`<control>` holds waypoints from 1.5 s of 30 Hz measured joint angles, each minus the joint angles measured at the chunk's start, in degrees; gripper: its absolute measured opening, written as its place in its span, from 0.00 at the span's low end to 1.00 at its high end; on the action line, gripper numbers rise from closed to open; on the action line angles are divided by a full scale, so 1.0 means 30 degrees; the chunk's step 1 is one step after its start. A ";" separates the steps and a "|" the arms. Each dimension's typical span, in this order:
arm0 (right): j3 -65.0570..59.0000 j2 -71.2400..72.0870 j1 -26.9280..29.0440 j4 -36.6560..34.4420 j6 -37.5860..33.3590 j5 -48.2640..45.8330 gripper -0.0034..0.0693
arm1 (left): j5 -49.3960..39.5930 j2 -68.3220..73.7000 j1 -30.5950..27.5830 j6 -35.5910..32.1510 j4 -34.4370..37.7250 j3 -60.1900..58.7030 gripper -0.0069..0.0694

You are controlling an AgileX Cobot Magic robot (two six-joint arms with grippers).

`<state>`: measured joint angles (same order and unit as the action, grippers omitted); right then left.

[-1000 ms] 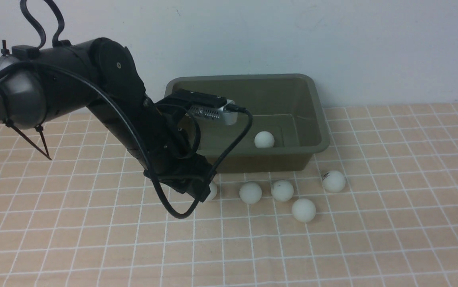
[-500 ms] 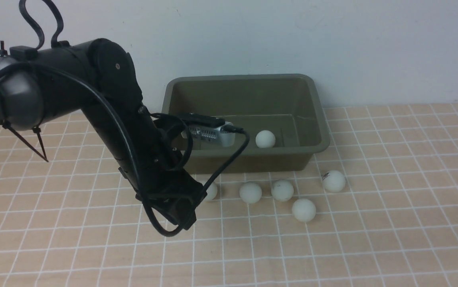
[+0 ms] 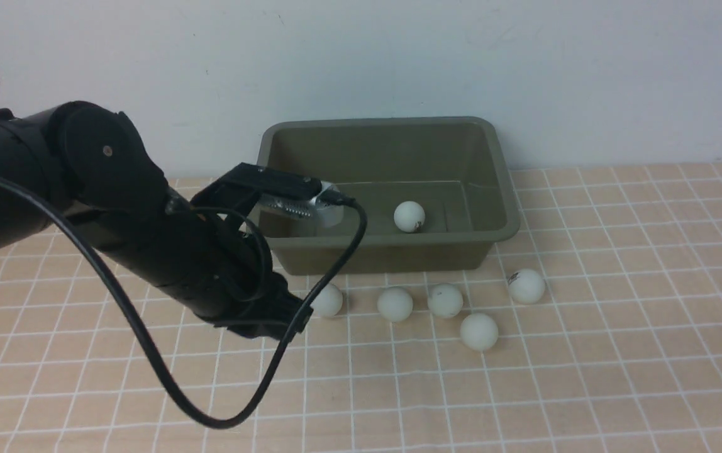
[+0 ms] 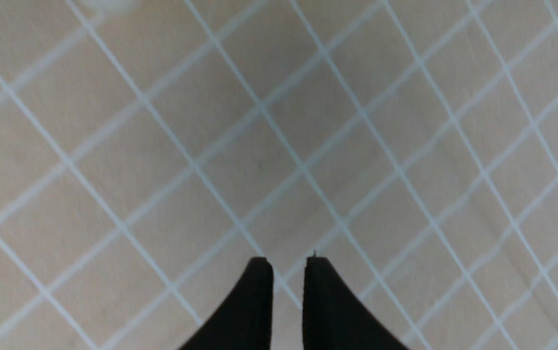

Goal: Put the table tennis balls into the box on the light coffee tablecloth.
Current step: 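Reach for and grasp a ping pong ball on the table beside the basket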

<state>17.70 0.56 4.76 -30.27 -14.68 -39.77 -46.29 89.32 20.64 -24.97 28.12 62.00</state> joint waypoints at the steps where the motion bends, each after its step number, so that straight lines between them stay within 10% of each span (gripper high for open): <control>1: 0.0000 0.0000 0.0000 0.0000 0.0000 0.0000 0.60 | 0.1335 0.0290 0.0000 -0.0473 0.0604 0.0000 0.16; 20: 0.0000 0.0000 0.0000 0.0000 -0.0016 0.0000 0.60 | 0.5804 0.3604 0.0000 -0.5434 0.7008 -0.0050 0.62; 45: 0.0000 0.0000 0.0000 0.0000 -0.0053 0.0000 0.60 | 0.9731 0.6264 0.0000 -0.2045 0.4525 -0.0050 0.59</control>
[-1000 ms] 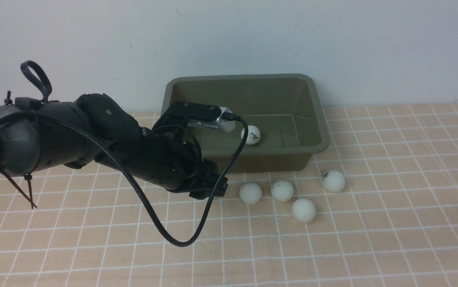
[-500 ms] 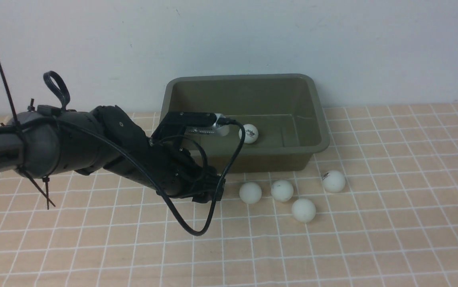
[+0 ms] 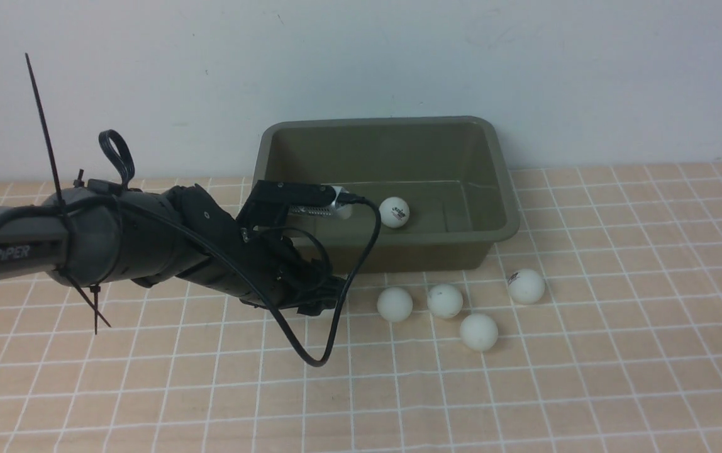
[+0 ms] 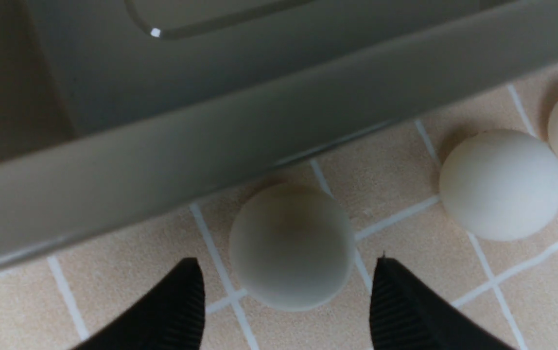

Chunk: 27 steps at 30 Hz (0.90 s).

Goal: Put the table tennis balls into the box on the light coffee tablecloth.
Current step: 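Reach for and grasp a ping pong ball on the table beside the basket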

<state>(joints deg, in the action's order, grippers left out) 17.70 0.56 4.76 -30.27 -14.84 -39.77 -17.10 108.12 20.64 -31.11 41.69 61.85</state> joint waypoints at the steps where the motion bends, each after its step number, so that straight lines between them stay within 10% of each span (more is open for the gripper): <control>1: 0.0000 0.0000 0.0000 0.0000 0.0000 0.0000 0.60 | 0.0062 0.0016 0.0000 0.0000 0.0000 0.0000 0.59; 27: 0.0000 0.0000 0.0000 0.0000 0.0000 0.0014 0.60 | 0.2019 0.0062 0.0951 -0.1988 0.0021 0.0000 0.59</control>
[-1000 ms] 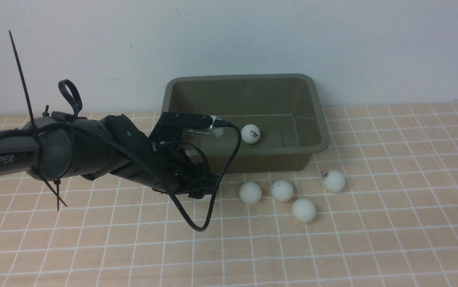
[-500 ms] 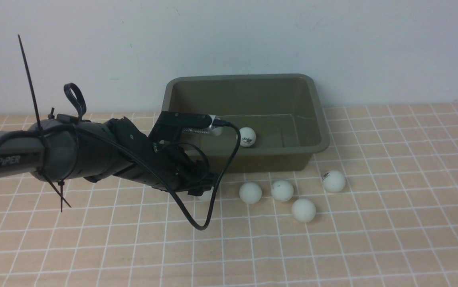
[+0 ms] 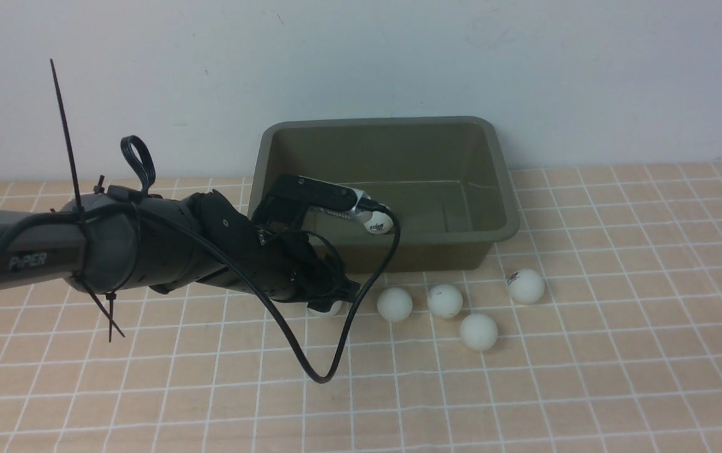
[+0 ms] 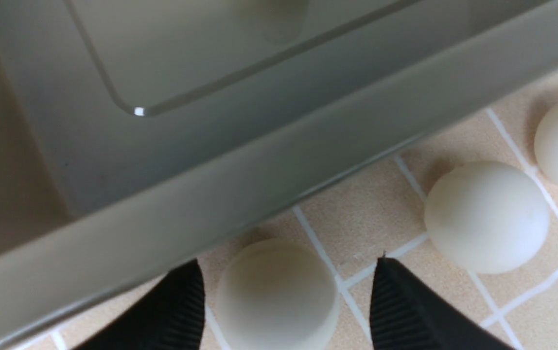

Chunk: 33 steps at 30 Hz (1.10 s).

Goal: Put the table tennis balls into the box on the light coffee tablecloth.
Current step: 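Reach for and grasp a ping pong ball on the table beside the basket, then drop the ball into the bin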

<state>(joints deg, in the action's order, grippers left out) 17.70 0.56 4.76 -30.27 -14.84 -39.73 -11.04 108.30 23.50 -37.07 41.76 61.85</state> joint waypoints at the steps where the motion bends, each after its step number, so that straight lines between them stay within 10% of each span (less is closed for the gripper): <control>1: 0.0000 0.0000 0.0000 0.0000 0.0000 0.0000 0.60 | 0.0068 0.0068 0.0000 -0.0023 0.0012 0.0000 0.59; 20: 0.0000 0.0000 0.0000 0.0000 -0.0017 0.0000 0.60 | 0.0114 0.0916 0.0169 -0.0575 0.0339 0.0000 0.51; 33: 0.0000 0.0000 0.0000 0.0000 -0.0017 0.0000 0.60 | -0.5790 -0.3072 0.0188 -0.1593 0.0266 0.0061 0.51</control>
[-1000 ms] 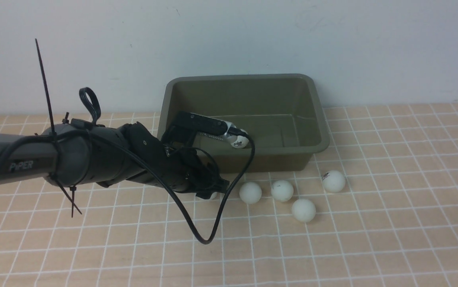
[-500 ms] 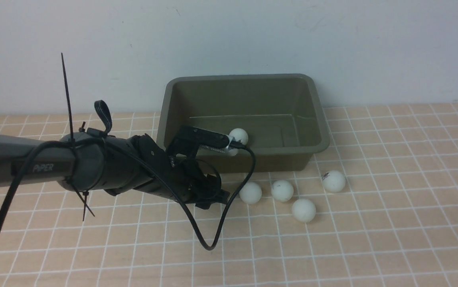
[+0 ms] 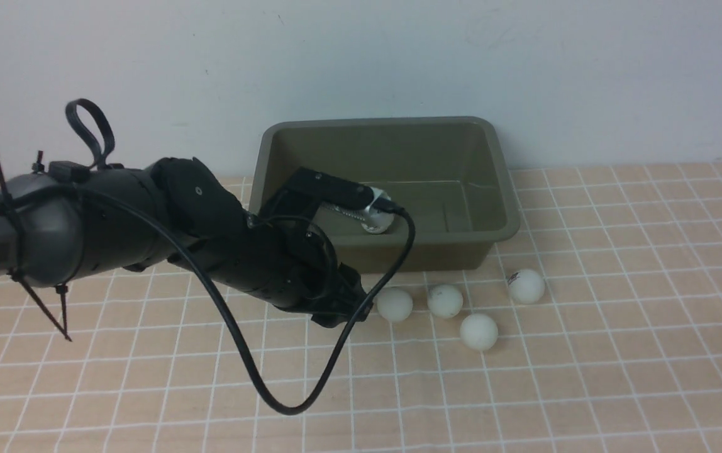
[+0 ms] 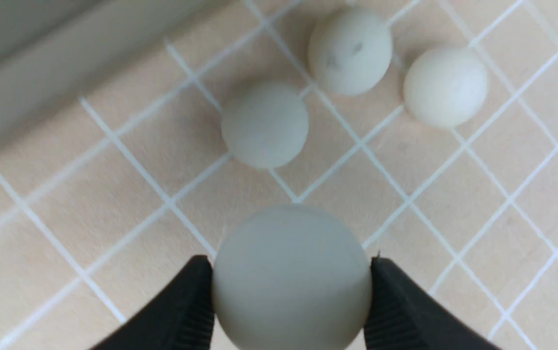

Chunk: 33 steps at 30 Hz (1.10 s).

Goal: Put the table tennis balls into the box on the light coffee tablecloth.
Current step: 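Drop the ball into the bin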

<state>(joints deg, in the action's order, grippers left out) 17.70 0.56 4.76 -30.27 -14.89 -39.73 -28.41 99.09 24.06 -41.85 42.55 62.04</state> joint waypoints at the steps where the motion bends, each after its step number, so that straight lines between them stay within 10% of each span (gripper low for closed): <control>1: 0.0000 0.0000 0.0000 0.0000 0.0000 0.0000 0.60 | 0.0234 -0.0171 -0.0041 -0.0251 -0.0008 0.0127 0.51; 21: 0.0000 0.0000 0.0000 0.0000 0.0000 0.0000 0.60 | -0.3151 0.6545 -0.2951 -0.2414 -0.1223 1.0709 0.54; 33: 0.0000 0.0000 0.0000 0.0000 0.0015 0.0000 0.60 | -0.8879 0.5432 -0.2951 0.4835 -0.6594 1.4431 0.57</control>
<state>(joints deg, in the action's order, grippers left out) 17.70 0.56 4.76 -30.27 -14.84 -39.73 -55.05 115.38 15.21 -27.35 22.77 105.33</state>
